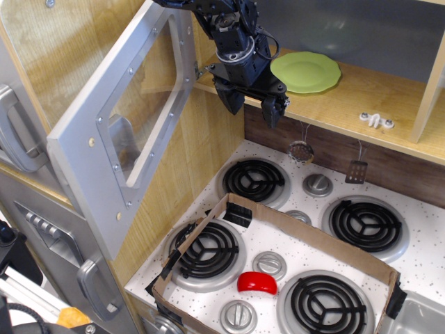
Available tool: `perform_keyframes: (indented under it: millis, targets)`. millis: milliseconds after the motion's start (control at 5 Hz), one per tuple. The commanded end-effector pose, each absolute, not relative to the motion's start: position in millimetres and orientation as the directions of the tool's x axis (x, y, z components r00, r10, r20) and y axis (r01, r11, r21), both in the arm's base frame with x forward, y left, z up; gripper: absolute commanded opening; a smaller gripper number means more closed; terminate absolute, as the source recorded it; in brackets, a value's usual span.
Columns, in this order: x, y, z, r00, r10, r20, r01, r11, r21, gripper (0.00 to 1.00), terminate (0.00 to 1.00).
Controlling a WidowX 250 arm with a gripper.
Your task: Close microwave
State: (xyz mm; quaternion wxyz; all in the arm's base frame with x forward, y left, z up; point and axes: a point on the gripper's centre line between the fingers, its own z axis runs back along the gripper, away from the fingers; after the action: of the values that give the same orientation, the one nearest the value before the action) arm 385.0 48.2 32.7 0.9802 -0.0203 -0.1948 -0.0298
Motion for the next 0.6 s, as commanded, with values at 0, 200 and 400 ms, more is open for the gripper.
perform_keyframes:
  millis: [0, 200, 400]
  targets:
    - [385, 48, 33, 0.922, -0.051, 0.383, 0.066, 0.997, -0.028, 1.00, 0.00]
    - [365, 51, 70, 0.920, -0.086, 0.382, 0.093, 0.996, 0.001, 1.00, 0.00]
    - [348, 58, 95, 0.904, -0.175, 0.390, 0.169, 0.984, 0.049, 1.00, 0.00]
